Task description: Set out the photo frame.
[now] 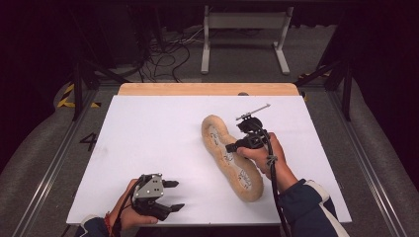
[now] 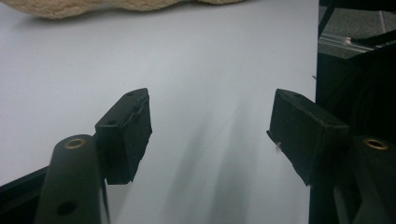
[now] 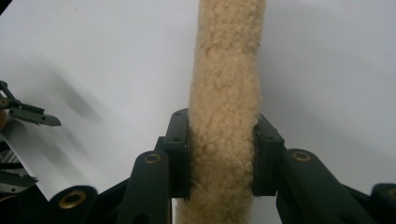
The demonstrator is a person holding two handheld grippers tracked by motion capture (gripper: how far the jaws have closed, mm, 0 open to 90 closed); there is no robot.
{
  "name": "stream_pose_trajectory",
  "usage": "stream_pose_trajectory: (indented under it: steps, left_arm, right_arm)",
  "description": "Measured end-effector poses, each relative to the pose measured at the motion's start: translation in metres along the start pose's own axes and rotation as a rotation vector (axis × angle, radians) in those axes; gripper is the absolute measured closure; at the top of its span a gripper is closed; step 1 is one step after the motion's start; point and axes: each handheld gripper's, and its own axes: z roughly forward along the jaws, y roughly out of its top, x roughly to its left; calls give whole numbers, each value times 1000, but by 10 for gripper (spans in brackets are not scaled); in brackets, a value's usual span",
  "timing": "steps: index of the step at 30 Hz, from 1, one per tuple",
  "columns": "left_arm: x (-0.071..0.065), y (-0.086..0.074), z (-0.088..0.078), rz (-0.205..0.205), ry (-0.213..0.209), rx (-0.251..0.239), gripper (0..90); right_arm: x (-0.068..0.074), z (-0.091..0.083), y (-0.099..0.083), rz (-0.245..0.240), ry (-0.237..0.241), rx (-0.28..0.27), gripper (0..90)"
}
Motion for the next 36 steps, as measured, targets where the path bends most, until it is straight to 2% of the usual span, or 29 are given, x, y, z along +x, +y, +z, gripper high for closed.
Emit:
stream_pose_trajectory:
  steps: [4,8,9,10,12,15,17,24,27,28,30,34,36]
  left_arm:
    - [4,-3,-3,-11,9,3,302]
    - [5,-6,-4,-20,14,3,298]
    - [5,-6,-4,-20,14,3,297]
    - [6,-7,-5,-16,20,10,294]
    - [6,-9,-9,-22,24,3,293]
    - [6,-12,-13,-32,31,-6,291]
    - [7,-13,-16,-35,45,-6,289]
    - [14,-17,-24,-66,90,-25,281]
    - [17,-18,-27,-77,100,-32,280]
    - [17,-18,-27,-77,100,-32,280]
    - [20,-17,-28,-83,107,-41,280]
    - [26,-16,-26,-89,118,-40,273]
    - [30,-15,-23,-84,139,-32,259]
  right_arm:
    - [7,-4,8,-76,-15,7,666]
    - [15,-13,17,-177,23,9,666]
    - [15,-13,17,-177,23,9,666]
    - [21,-16,21,-246,45,33,665]
    - [25,-16,24,-308,59,61,666]
    - [30,-11,27,-378,60,102,665]
    - [35,-7,28,-461,70,129,666]
    - [48,8,23,-614,143,201,664]
    - [51,12,21,-658,173,225,663]
    - [51,12,21,-658,173,225,663]
    - [55,14,18,-701,171,238,661]
    - [55,14,17,-710,183,236,660]
    - [55,15,16,-711,183,241,655]
